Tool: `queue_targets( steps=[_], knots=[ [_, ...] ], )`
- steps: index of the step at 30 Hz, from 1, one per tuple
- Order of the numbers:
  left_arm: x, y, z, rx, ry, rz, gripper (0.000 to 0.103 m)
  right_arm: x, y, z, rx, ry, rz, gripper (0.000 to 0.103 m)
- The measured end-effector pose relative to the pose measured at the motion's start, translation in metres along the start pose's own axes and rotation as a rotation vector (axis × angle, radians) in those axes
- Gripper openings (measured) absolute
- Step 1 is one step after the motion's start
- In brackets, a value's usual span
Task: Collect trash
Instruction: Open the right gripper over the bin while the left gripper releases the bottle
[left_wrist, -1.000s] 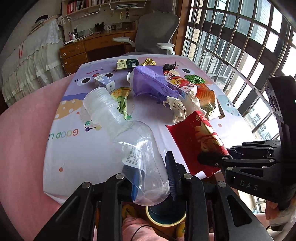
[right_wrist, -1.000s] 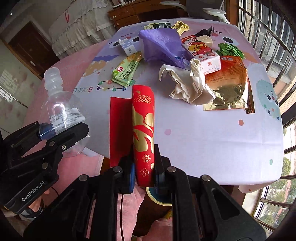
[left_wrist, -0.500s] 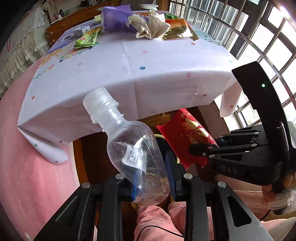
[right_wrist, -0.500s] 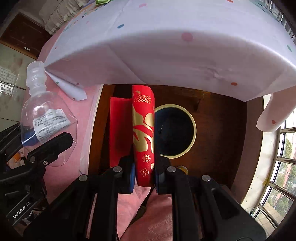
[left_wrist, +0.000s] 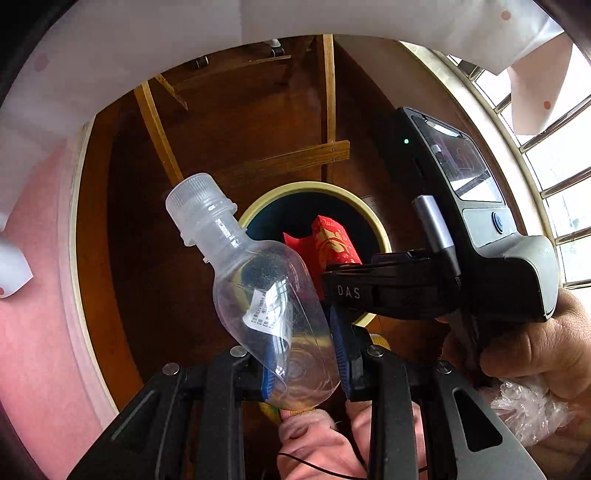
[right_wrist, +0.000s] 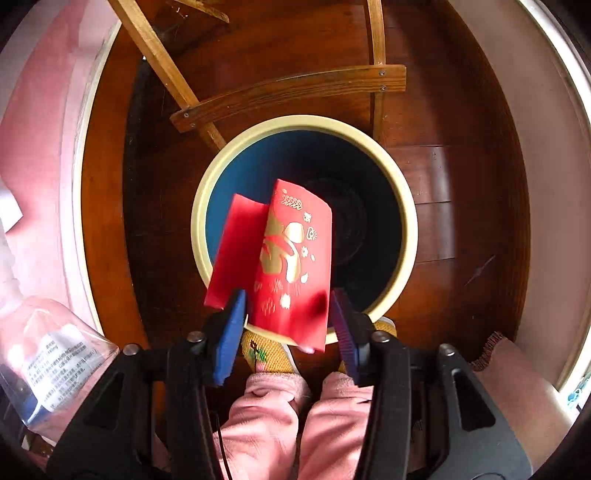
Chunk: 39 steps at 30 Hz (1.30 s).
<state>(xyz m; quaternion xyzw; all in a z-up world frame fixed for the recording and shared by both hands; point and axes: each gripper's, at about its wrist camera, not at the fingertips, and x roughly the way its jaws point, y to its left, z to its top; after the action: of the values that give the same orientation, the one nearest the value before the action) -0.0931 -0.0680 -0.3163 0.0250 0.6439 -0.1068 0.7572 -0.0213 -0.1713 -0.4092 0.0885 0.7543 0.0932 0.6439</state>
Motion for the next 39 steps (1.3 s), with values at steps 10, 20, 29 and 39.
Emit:
queue_targets(
  steps=[10,20,29,39],
  knots=[
    [0.026,-0.008,0.002,0.033,-0.002,-0.003,0.027,0.019,-0.024,0.002,0.081,-0.039,-0.018,0.058],
    [0.030,-0.059,0.005,0.138,-0.033,-0.037,0.031,-0.015,-0.062,-0.010,0.219,-0.132,-0.066,0.058],
    [0.014,-0.084,0.034,0.186,-0.064,-0.049,0.047,-0.044,-0.093,-0.023,0.284,-0.162,-0.087,0.058],
    [0.008,-0.024,0.080,0.139,-0.063,-0.010,0.047,-0.076,-0.078,-0.026,0.255,-0.201,-0.055,0.058]
  ],
)
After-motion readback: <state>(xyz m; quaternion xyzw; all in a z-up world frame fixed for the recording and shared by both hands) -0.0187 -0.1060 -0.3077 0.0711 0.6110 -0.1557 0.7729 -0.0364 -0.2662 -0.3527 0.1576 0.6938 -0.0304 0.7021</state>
